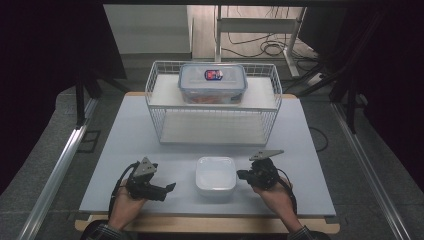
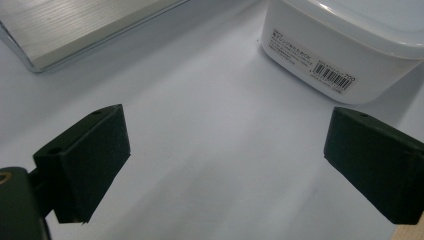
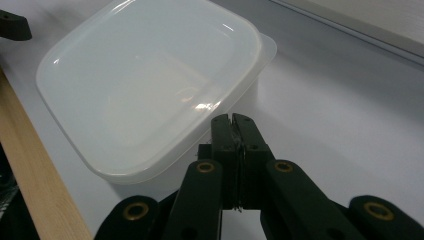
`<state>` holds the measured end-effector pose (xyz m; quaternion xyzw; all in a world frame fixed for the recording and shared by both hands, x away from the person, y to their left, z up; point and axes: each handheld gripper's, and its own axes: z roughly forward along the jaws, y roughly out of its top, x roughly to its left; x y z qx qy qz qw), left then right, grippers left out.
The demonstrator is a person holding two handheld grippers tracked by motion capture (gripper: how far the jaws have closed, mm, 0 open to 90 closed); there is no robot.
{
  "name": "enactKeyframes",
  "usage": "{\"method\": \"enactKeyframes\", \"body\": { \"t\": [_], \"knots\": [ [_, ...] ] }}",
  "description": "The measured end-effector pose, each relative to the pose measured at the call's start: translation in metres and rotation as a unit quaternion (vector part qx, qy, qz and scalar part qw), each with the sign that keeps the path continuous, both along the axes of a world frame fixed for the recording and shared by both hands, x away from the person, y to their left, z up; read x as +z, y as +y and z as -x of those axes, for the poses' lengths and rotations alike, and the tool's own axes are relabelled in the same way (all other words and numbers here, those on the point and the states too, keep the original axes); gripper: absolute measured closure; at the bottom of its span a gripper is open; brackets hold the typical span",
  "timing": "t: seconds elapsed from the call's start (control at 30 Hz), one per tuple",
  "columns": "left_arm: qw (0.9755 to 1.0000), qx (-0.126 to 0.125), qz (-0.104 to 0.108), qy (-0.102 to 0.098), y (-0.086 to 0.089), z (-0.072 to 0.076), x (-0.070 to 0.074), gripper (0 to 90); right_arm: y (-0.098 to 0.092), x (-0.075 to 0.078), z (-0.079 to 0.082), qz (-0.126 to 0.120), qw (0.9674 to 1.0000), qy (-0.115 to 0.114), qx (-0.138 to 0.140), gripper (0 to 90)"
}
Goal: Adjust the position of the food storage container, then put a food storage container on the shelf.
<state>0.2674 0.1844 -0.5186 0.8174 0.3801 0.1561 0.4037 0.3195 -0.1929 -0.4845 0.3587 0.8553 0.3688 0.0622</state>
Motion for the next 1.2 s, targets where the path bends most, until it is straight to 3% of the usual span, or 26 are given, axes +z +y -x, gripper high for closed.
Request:
{"method": "enactKeyframes", "body": {
  "t": [0.17,0.43,0.63,0.83,1.07,1.2],
  "knots": [
    [1.0,-0.001,0.0,0.001,0.0,0.0,0.0,4.3,-0.006,0.004,0.004,0.002,0.9998,-0.016,-0.01,85.6],
    [1.0,-0.003,-0.001,0.002,0.0,0.001,-0.001,4.2,-0.023,0.01,0.009,-0.013,0.999,-0.033,-0.027,69.5],
    [0.9999,-0.003,-0.003,0.01,0.0,0.0,-0.003,3.8,-0.027,0.009,0.015,-0.03,0.9988,-0.033,-0.022,43.1],
    [0.9998,-0.004,-0.004,0.017,-0.001,-0.001,-0.004,3.1,-0.028,0.005,0.013,-0.04,0.9984,-0.038,-0.014,25.9],
    [0.9995,-0.001,0.007,0.032,-0.004,-0.002,-0.001,3.4,-0.028,0.007,0.011,-0.061,0.9971,-0.043,-0.017,17.2],
    [0.9987,-0.014,0.02,0.045,-0.01,-0.002,0.002,4.7,-0.025,0.007,0.011,-0.059,0.9974,-0.039,-0.014,15.4]
  ]
}}
